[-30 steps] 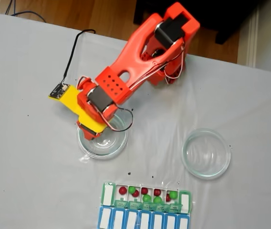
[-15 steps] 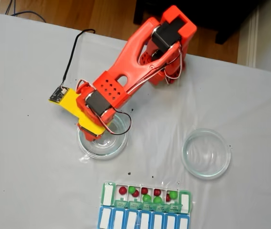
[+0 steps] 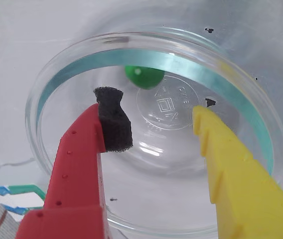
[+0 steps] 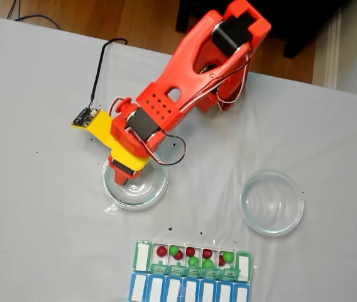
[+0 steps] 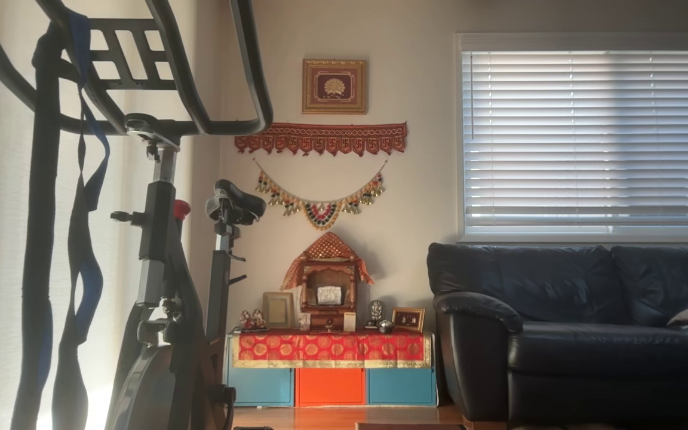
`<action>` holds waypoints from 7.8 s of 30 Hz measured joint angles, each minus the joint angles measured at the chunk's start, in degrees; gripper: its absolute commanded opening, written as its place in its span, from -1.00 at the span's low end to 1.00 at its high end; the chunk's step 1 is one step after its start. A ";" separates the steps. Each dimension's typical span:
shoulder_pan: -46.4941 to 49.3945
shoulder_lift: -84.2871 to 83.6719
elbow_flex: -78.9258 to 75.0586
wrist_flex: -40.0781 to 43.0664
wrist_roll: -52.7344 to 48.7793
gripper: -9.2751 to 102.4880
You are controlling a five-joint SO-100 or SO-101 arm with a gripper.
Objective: Sort medicines into box.
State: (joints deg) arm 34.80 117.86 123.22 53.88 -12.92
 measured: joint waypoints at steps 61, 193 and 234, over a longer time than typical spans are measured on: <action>0.18 -23.12 -23.38 10.20 -12.83 -0.58; 2.81 -13.80 -12.83 0.53 -37.97 -0.23; -0.18 -1.05 8.53 -22.32 -46.93 -0.37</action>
State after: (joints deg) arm 34.63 116.81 131.75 31.55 -59.85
